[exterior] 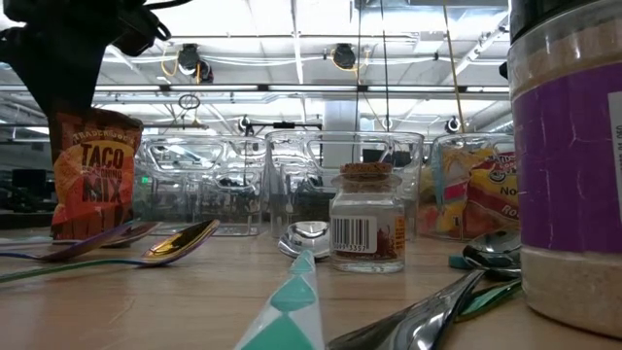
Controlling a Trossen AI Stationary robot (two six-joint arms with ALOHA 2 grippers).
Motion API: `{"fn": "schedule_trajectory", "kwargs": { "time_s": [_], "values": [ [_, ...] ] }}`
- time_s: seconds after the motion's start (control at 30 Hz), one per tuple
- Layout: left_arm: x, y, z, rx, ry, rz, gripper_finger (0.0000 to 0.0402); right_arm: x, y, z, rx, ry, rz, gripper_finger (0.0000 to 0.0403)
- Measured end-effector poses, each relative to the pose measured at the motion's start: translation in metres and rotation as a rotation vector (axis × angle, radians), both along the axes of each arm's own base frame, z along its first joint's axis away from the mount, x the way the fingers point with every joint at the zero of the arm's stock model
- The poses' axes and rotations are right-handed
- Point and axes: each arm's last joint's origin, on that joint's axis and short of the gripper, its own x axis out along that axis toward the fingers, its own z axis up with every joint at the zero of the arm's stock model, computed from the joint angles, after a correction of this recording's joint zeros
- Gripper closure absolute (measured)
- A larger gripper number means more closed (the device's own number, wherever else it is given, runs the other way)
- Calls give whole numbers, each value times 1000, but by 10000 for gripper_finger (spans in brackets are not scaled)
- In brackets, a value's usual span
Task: Pick & Place Food Item
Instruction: Put the orange seasoning pack into the left transparent bin
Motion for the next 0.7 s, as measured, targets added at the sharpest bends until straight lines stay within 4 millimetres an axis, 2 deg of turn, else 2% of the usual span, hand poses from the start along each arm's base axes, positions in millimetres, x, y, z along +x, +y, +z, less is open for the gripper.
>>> {"fn": "schedule_trajectory", "kwargs": {
  "time_s": [0.27, 0.57, 0.7],
  "values": [
    [0, 0, 0, 2, -2, 7, 290, 0, 0, 0, 0, 0, 0, 403],
    [0, -1, 0, -1, -1, 3, 389, 0, 0, 0, 0, 0, 0, 403],
    [-2, -4, 0, -46, 21, -20, 392, 0, 0, 0, 0, 0, 0, 403]
  ]
}}
